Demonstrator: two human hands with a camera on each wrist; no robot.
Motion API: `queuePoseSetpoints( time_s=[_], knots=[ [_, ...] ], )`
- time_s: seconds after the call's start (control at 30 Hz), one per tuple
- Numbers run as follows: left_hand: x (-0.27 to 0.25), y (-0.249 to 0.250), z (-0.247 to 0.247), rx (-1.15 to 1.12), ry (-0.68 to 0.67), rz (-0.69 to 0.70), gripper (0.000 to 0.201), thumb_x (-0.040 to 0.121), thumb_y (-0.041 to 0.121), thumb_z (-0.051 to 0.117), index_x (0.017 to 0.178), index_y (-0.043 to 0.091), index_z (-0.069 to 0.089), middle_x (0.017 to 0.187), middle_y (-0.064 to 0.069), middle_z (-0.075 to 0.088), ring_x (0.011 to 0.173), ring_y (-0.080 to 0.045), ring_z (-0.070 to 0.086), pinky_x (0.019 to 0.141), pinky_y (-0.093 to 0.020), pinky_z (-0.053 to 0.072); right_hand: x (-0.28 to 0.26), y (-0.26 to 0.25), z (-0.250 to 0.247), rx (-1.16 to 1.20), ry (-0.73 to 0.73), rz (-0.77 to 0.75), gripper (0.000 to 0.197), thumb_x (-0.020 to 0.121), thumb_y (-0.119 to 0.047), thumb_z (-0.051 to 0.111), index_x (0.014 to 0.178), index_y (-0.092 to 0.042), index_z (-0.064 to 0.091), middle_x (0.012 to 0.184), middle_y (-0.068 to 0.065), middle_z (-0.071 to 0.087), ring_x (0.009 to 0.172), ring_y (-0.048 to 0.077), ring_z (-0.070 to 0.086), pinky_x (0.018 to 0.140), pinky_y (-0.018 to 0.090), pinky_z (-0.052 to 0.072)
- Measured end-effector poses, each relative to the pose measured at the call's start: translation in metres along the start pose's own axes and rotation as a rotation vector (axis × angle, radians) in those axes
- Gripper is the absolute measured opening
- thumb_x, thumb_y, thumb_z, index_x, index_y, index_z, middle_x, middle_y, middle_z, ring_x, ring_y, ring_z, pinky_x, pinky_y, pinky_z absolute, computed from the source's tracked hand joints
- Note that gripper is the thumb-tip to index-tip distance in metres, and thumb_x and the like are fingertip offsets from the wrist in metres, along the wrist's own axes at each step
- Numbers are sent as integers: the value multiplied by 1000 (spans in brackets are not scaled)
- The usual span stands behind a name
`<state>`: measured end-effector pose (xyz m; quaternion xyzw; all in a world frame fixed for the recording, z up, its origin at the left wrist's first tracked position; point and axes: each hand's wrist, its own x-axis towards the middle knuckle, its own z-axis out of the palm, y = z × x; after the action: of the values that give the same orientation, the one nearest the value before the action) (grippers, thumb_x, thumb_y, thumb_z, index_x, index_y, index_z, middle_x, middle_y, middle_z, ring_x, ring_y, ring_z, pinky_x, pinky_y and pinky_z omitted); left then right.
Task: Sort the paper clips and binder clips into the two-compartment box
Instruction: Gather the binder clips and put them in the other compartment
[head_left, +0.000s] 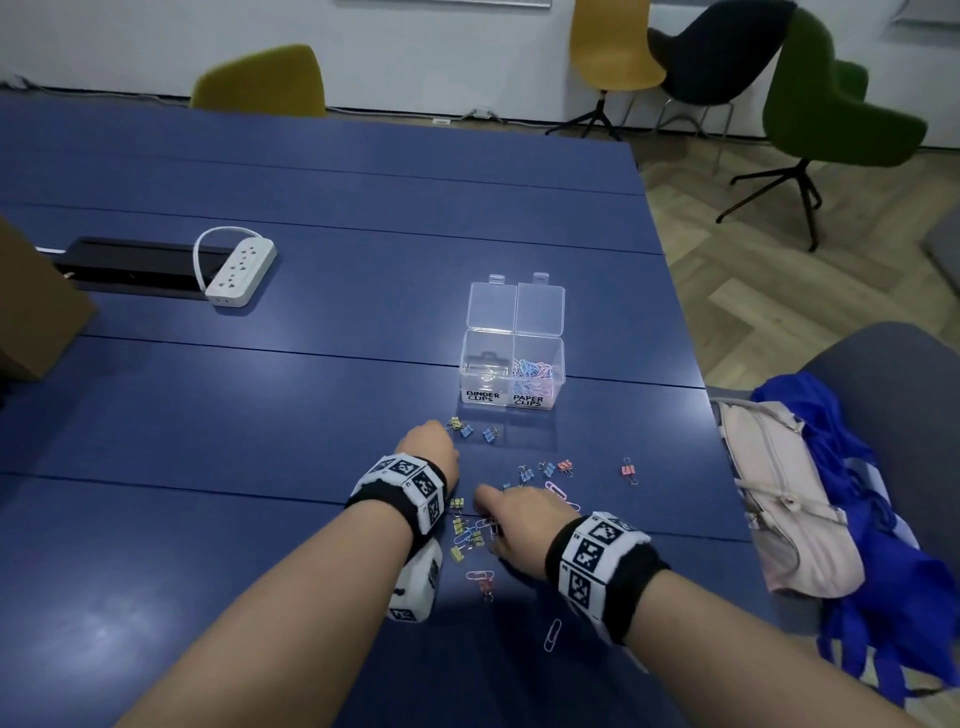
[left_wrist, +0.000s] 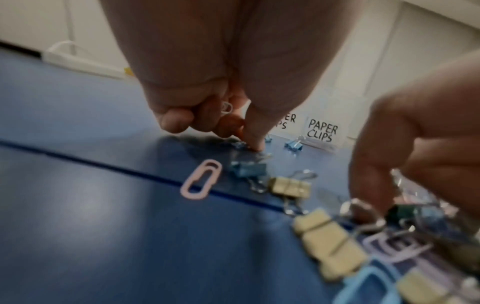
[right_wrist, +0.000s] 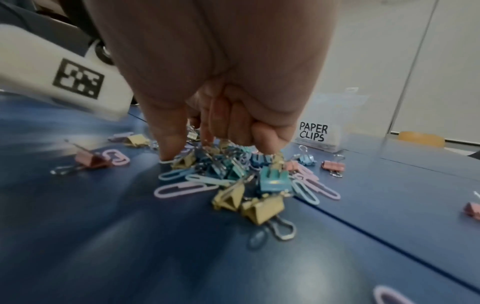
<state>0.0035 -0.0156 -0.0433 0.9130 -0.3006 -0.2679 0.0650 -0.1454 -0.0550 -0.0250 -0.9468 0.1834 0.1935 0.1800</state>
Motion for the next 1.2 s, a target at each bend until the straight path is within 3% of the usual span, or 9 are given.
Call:
queuePoseSetpoints(
  time_s=[0.23,0.33,0.47,0.6,0.7,0.83,0.9,1.03,1.2],
  knots=[
    [-4,-11,1,120,-70,-4,27,91,11,52,116,1,46,122,-17,56,112,-32,56,88,-36,46,0,2,2,-107,73,31,24,89,-3,43,110,-10,50,110,14,62,101,34,59,71,36,41],
    [-12,-19,-5,26,-62,4,7,92,10,45,98,5,45,117,-17,55,108,-32,56,84,-34,45,0,2,0,-79,65,70,22,88,-2,45,107,-10,52,110,13,62,101,33,59,76,37,44],
    [-24,-35,-12,-375,31,-22,21,93,8,42,72,12,42,73,-5,51,77,-26,51,71,-31,42,-8,5,-7,193,160,154,13,97,-20,35,91,-11,43,91,12,57,80,29,51,69,34,36],
    [-38,-49,-12,-828,-86,-109,27,87,-10,28,80,11,43,67,-12,51,51,-22,42,46,-27,40,-23,22,-8,595,339,262,25,98,-21,31,75,-12,36,73,8,45,69,22,41,65,32,32],
    [-44,-54,-17,-703,-118,-45,34,89,-9,28,72,8,53,65,-7,52,53,-18,42,48,-23,33,-39,37,-2,761,401,319,28,95,-19,40,68,-14,38,61,1,42,57,18,38,53,29,30],
    [-53,-53,-11,-227,-83,97,21,92,22,50,72,14,49,71,-1,52,71,-20,50,61,-26,37,-61,47,17,1109,248,371,22,96,-4,37,77,-12,45,57,1,50,42,12,36,42,23,30],
    [-58,-51,-3,-102,-53,112,21,88,31,60,79,17,48,77,0,54,75,-19,52,64,-28,40,-72,47,22,916,193,320,27,95,-3,33,79,-17,50,62,-1,48,49,12,39,51,28,36],
    [-59,-47,3,-106,-8,105,22,87,17,61,72,20,46,81,0,56,81,-19,54,78,-31,47,-98,34,33,255,96,142,14,96,-28,36,96,-25,49,84,5,60,80,29,53,79,35,43],
    [-63,-42,1,62,-60,143,18,90,15,46,72,16,44,81,-4,56,77,-21,50,72,-30,44,-103,22,46,-31,-33,-7,18,92,-29,44,109,-25,45,96,12,67,88,34,57,72,37,41]
  ],
)
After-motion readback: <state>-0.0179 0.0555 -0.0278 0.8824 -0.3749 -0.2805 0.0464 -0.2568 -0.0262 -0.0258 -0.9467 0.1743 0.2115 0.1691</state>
